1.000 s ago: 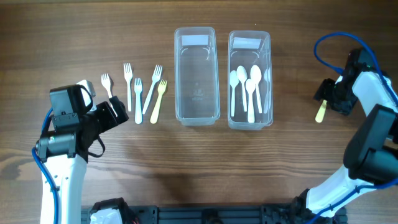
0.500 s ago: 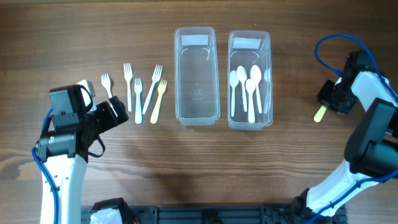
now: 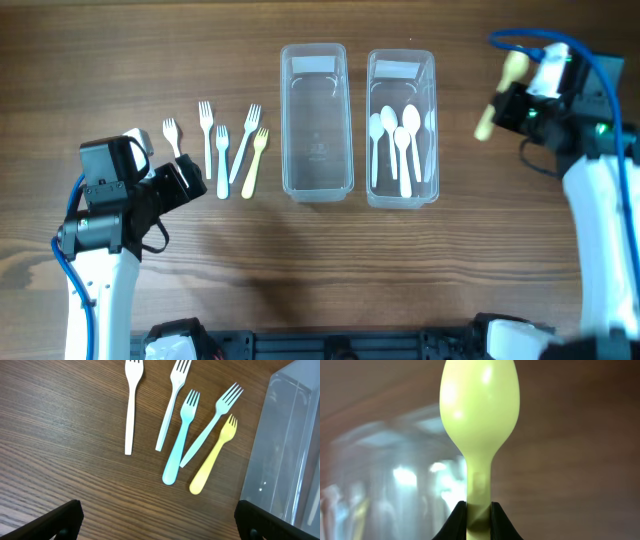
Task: Pack container
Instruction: 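Place the yellow spoon into the right container and retract right arm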
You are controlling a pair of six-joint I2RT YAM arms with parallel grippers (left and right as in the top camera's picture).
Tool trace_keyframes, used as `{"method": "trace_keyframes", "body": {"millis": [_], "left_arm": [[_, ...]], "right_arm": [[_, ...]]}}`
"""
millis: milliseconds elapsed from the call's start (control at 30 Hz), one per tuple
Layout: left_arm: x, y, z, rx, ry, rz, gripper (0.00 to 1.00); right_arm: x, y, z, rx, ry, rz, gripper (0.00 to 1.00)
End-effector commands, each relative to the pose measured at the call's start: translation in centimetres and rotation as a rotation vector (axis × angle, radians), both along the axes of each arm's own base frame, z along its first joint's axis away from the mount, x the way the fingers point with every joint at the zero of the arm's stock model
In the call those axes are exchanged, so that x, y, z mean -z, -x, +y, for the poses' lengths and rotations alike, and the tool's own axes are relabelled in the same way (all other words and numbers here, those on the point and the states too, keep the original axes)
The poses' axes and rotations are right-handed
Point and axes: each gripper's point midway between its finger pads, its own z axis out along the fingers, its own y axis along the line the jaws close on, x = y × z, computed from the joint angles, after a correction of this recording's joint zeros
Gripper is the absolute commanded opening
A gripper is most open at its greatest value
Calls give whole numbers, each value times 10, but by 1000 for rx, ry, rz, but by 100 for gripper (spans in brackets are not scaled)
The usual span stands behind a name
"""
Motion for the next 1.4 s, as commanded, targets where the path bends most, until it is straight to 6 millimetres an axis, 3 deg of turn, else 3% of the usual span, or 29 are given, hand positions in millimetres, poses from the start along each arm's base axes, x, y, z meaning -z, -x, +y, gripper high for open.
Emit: {"method": "trace_keyframes", "body": {"millis": [0,133,267,400,467,533,667,767,833,900,967,1000,1067,1167,1267,1300,1367], "left_arm": [[-7,-4,4,4,-18,-20,100],[-7,-4,4,4,-18,-20,100],[-7,-4,4,4,-18,-20,100],[-7,-4,4,4,-18,-20,100],[-7,-4,4,4,-18,-20,100],[-7,-4,4,4,-18,-20,100],[-7,-4,4,4,-18,-20,100],[-8,-5,4,4,-18,-27,100],[-14,-13,5,1,-24,-67,100],[-15,-15,5,3,-22,-74,100],[-15,-14,4,3,-20,-71,100],[-13,-11,-5,7,41,-59,100],[-10,-4,-19,22,129,-25,100],[-11,-6,-27,49,171,-32,100],[-11,-6,-29,56,180,-35,100],[-12,-6,-30,59,182,-35,99],[-11,-5,-34,85,175,-30,98]], "right_arm": [[-7,6,61,-176,10,-24,6],[41,4,108,-286,40,100,6],[107,-8,121,-296,56,247,7],[143,-13,122,-290,57,319,31],[145,-13,122,-292,59,324,54],[132,-12,121,-312,72,299,60],[75,-15,114,-339,128,180,68],[5,-14,78,-228,207,19,80],[-27,-8,50,-149,220,-58,83],[-49,0,17,-58,222,-105,85],[-58,7,-18,35,228,-111,85],[-54,12,-44,104,230,-83,85],[-40,15,-69,170,225,-32,85],[-1,17,-102,247,208,75,87],[34,12,-116,272,186,173,93],[46,10,-118,269,181,205,100],[64,8,-118,263,171,255,100]]}}
